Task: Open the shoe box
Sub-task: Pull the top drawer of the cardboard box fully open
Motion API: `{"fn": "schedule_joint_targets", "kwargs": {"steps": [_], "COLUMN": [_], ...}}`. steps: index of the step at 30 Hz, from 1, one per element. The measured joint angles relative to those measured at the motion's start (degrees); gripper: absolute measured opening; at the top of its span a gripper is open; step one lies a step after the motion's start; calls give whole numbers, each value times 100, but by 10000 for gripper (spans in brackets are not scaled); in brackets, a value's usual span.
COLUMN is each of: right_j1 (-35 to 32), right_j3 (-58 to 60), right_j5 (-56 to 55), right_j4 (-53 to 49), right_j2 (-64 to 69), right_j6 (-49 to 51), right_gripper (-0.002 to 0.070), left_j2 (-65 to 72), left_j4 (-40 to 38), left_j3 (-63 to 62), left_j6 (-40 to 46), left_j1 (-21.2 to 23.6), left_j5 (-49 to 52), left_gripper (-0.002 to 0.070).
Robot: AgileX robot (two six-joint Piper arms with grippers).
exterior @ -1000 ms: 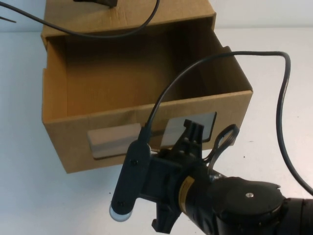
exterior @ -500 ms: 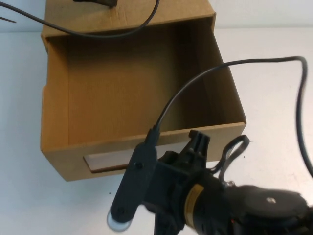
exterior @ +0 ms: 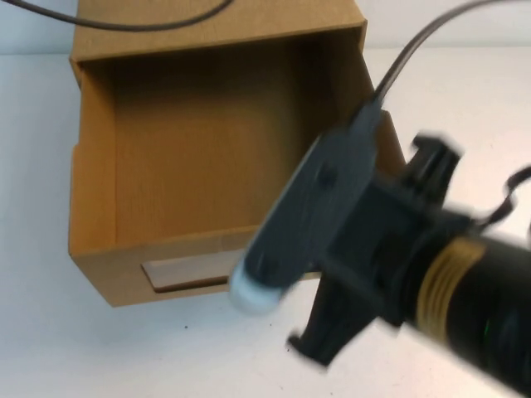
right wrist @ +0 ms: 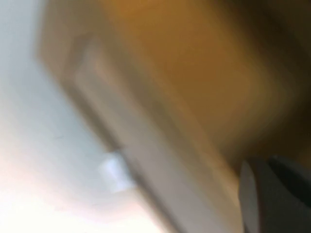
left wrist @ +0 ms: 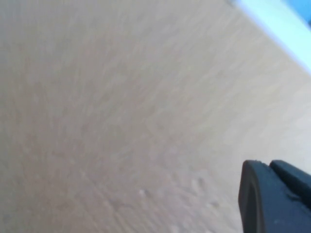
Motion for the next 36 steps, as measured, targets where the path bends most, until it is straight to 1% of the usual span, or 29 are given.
{"fn": "schedule_joint_targets", "kwargs": {"steps": [4, 8, 10, 13, 17, 18, 21, 24, 29, 32, 36], "right_j1": [-700, -1941, -2634, -3833, -5454, -5791, -6515, -6898, -6999, -6999, -6999], "right_j3": [-481, -830, -903, -924, -924, -924, -824, -354, 800, 1618, 2614], "right_j5": [296, 347, 267, 70, -45, -72, -255, -670, -1635, -2222, -2981], "right_j4": [12, 166, 519, 1472, 3063, 3477, 4598, 5316, 5870, 6179, 6338], "right_j2": [-36, -155, -301, -562, -849, -908, -1106, -1464, -2248, -2780, -3378], "right_j6": [0, -37, -208, -791, -1972, -2288, -3114, -3663, -3923, -3992, -4022], "right_gripper": [-8, -11, -13, -12, -12, -13, -13, -14, -13, -13, -13], "left_j2": [-505, -1225, -1707, -2513, -3773, -4130, -5239, -6289, -8008, -8813, -9632], "left_j4": [22, 292, 542, 889, 1011, 1011, 1011, 1011, 1011, 1011, 1011], "left_j3": [61, 712, 1251, 2369, 4162, 4621, 5915, 7202, 9193, 10149, 11256], "left_j6": [230, 405, 427, 427, 469, 497, 561, 600, 635, 666, 551], "left_j1": [0, 0, 0, 0, 13, 13, 13, 13, 13, 13, 13], "left_j5": [0, 8, -4, -437, -1485, -1788, -2764, -3717, -5073, -5438, -5535], "left_gripper": [-5, -5, -5, -5, -5, -5, -5, -5, -5, -5, -5]}}
